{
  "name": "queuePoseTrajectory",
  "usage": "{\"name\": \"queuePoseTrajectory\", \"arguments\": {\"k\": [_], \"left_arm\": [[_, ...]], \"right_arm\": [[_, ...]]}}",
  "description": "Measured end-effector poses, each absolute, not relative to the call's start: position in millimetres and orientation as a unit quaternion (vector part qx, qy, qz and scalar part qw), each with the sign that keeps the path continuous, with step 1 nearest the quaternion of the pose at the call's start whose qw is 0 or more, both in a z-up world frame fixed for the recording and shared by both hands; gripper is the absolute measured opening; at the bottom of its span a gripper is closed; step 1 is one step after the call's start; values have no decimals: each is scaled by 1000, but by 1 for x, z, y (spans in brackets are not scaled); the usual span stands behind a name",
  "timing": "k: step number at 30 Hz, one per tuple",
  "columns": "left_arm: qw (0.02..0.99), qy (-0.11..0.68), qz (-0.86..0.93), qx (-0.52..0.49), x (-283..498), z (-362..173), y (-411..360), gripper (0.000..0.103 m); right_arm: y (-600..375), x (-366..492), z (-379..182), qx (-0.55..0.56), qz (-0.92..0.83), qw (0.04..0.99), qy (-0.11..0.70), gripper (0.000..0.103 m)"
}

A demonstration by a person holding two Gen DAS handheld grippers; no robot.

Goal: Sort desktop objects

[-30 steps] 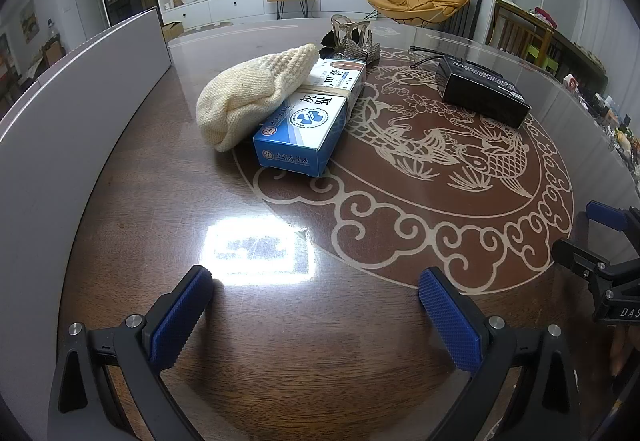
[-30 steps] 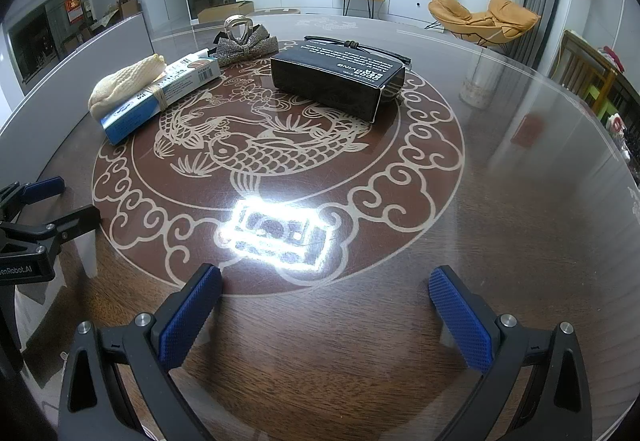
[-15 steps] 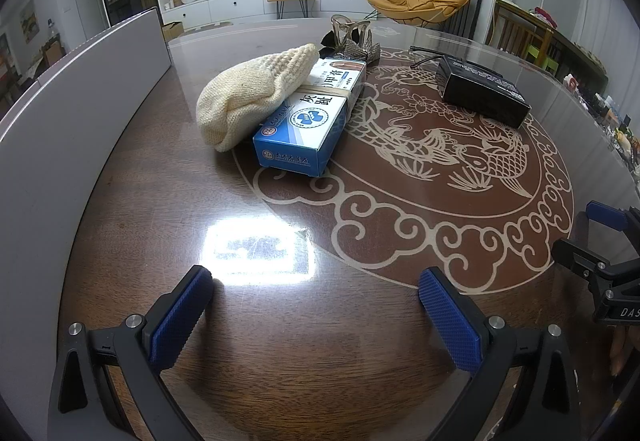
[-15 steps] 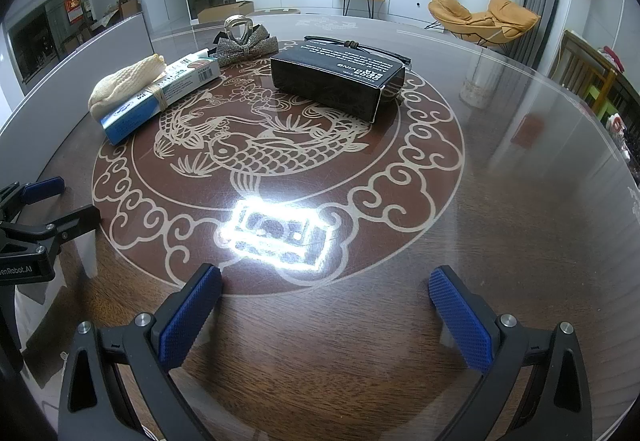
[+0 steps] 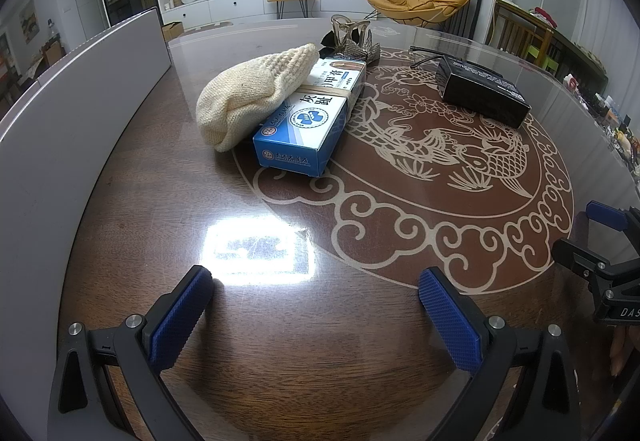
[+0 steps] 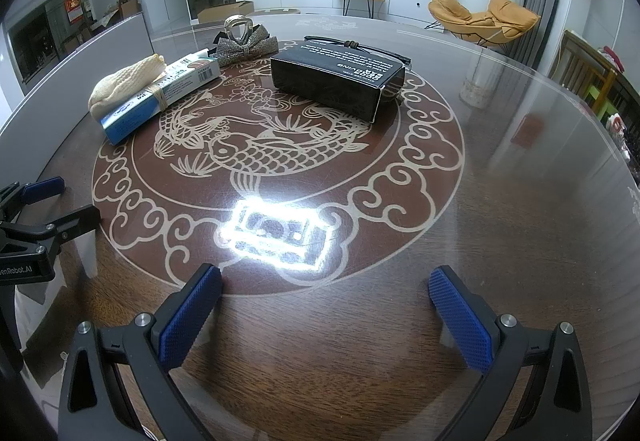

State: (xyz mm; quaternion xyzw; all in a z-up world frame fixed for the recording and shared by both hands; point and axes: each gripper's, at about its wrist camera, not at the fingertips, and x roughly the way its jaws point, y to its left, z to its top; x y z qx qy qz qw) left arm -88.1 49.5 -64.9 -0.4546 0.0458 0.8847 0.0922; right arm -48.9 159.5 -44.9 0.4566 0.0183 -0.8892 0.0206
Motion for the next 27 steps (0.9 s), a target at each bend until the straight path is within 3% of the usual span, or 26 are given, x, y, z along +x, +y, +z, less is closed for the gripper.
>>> {"name": "queuePoseTrajectory", "arguments": {"k": [25,27], "left_arm": [[92,46,885,-455,-88,-65,49,103],[92,46,885,-455,-88,-65,49,103]], "right_arm": [[160,-49,-45,456,-889,21,19,103],[162,-53,-44,466,-883,53,27,103]]}}
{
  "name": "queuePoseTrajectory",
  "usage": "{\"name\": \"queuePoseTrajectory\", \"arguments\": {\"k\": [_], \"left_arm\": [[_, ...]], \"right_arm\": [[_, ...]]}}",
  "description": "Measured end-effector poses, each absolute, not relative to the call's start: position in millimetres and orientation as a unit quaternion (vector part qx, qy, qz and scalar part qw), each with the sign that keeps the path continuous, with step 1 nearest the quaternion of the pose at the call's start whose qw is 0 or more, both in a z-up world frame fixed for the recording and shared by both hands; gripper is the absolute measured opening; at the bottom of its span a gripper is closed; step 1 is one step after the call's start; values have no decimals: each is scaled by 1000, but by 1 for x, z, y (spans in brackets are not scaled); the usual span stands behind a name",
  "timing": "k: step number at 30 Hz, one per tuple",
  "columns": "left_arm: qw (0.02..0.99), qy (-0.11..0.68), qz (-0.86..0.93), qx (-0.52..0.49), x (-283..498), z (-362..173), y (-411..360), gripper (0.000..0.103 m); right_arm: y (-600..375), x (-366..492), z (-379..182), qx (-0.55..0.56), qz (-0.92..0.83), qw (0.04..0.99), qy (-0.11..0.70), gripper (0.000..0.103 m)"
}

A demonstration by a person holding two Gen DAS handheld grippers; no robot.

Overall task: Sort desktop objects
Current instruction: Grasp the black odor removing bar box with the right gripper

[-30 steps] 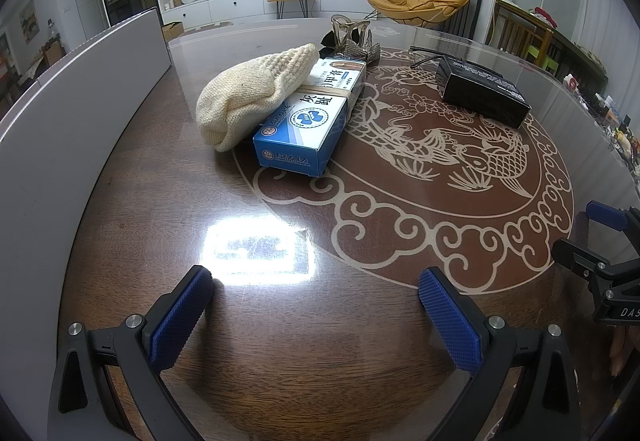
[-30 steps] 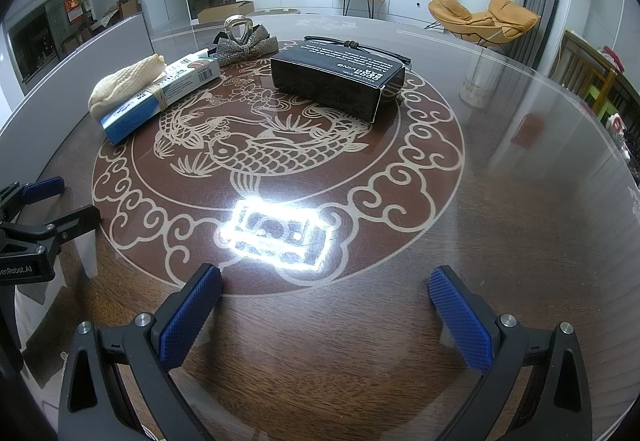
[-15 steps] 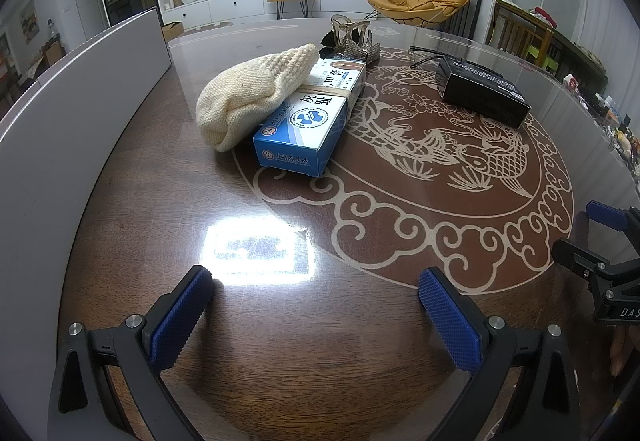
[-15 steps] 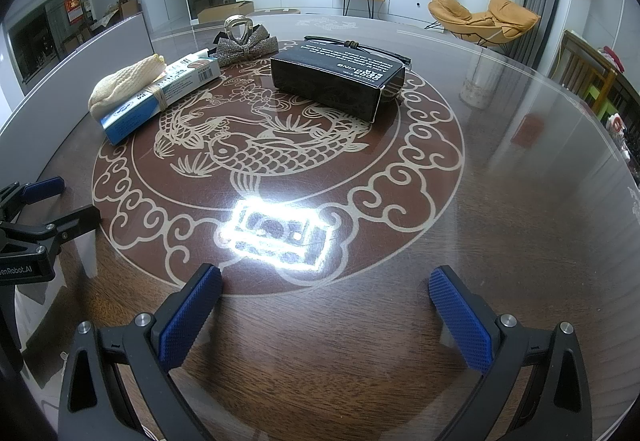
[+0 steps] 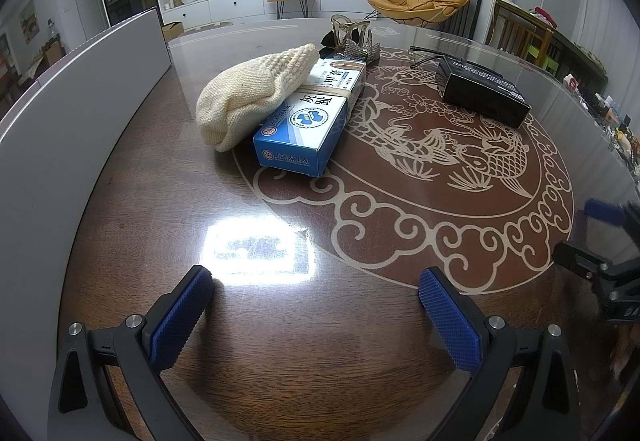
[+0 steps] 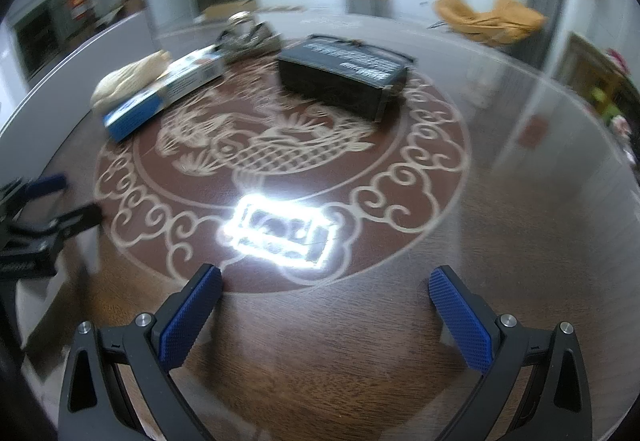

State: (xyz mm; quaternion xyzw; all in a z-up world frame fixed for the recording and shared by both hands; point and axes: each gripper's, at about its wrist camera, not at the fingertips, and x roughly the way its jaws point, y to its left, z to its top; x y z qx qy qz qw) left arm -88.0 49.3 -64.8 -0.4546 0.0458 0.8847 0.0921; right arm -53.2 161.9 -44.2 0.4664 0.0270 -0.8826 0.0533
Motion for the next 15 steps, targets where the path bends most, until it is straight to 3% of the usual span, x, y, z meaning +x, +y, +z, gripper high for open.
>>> {"name": "queuePoseTrajectory", "arguments": {"k": [5,15], "left_arm": [[92,46,885,-455,-88,-65,50,103],[92,46,885,-455,-88,-65,49,103]], "right_arm": [[176,-109,-6,412,-899,87,118,103],[163,-228,-17,493,-843,160,145,103]]}}
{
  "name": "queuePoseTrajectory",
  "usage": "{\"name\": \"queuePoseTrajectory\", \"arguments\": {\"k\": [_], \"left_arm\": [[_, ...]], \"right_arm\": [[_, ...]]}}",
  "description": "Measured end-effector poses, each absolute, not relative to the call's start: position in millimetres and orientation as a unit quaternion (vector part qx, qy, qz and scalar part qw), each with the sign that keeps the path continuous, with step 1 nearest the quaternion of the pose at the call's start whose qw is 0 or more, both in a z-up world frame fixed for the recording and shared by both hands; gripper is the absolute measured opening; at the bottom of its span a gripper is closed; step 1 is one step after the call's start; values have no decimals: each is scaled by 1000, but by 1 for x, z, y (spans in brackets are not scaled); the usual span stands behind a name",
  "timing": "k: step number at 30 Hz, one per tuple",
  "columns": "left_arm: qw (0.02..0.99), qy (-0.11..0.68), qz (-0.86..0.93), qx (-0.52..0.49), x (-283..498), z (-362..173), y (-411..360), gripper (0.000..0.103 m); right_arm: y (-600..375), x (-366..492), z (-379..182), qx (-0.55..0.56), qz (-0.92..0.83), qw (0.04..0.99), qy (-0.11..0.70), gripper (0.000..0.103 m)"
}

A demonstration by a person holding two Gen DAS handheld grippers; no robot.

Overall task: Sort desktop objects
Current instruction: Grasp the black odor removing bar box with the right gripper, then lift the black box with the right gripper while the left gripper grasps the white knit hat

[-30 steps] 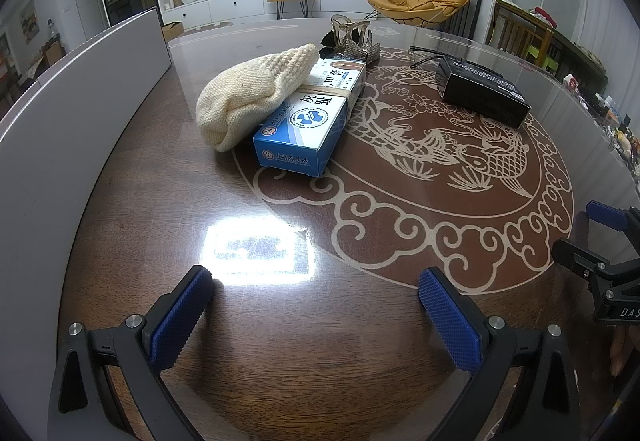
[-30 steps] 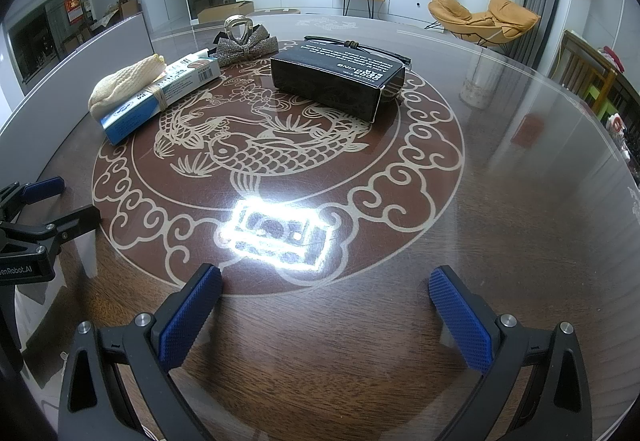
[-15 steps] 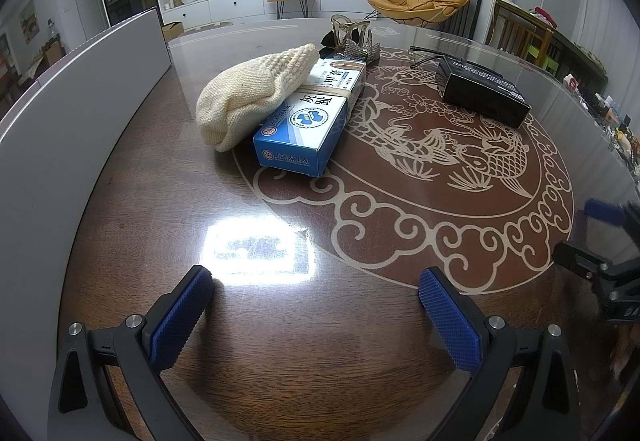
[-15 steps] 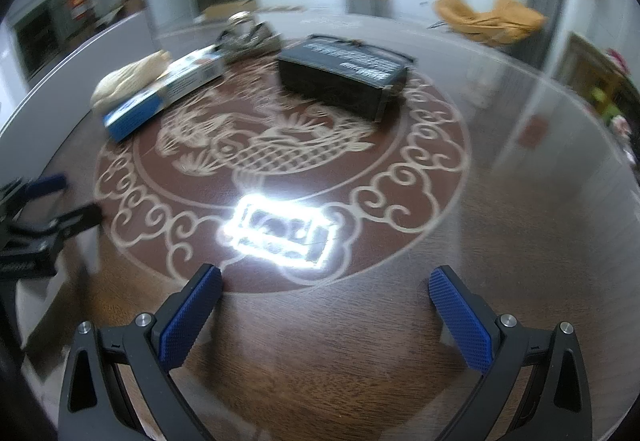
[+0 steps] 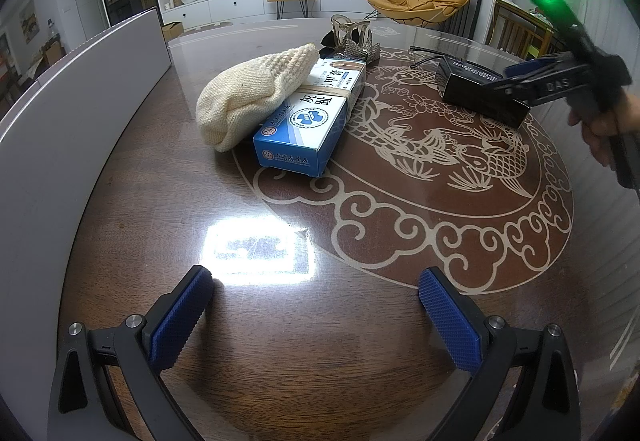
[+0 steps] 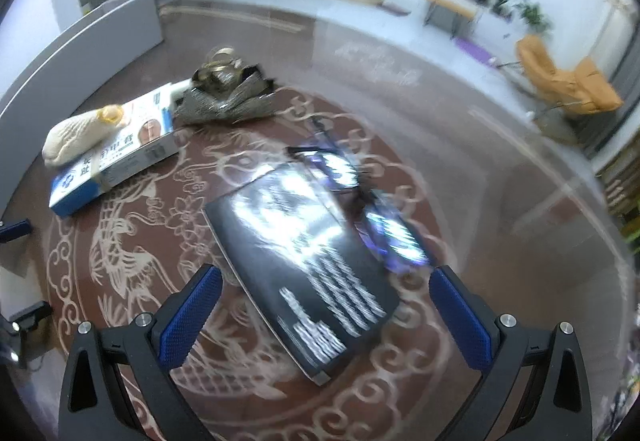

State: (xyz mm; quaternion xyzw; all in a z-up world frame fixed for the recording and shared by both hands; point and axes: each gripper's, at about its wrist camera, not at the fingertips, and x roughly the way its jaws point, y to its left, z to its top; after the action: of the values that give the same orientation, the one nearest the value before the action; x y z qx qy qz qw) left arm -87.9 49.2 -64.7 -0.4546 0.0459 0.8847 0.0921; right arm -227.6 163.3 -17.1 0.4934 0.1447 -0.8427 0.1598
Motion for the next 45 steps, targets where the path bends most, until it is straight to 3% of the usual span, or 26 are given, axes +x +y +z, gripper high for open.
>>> {"name": "queuePoseTrajectory", "arguments": {"k": [1,3,4,5,10,19,22,24,30,37,42,45], "left_arm": [[92,46,885,-455,-88,-65,49,103],[92,46,885,-455,-88,-65,49,103],[92,46,885,-455,-88,-65,49,103],[92,46,885,-455,-88,-65,49,103],[92,46,885,-455,-88,-64,49,103],[92,46,885,-455,-89,-64,50,103],[92,46,885,-455,-88,-65,50,103],[92,46,885,-455,-88,-65,50,103],[92,46,885,-455,-89,-65,50,103],[97,52,863,-493,-95,-60,45,103],[121,8,893,-434,-129,-4,16,101],[155,-17,873,-462,-180,8,8,102]], "right_arm": [[159,-229,-20,498,-839,169,142,102],[149,-227,-21,496,-839,179,134,88],[149,-223,-20,497,-839,181,129,68],[146,-219,-20,501,-838,181,120,60],[140,-167,-23,492,-847,178,90,59],[153,-44,-25,455,-882,117,48,62],[155,-37,-34,460,-881,105,42,83],[156,-35,-37,451,-886,103,38,84],[146,-36,-44,452,-887,85,54,102],[148,-36,-45,454,-886,83,50,103],[148,-36,-45,454,-886,83,50,103],[148,-37,-45,454,-886,83,50,103]]}}
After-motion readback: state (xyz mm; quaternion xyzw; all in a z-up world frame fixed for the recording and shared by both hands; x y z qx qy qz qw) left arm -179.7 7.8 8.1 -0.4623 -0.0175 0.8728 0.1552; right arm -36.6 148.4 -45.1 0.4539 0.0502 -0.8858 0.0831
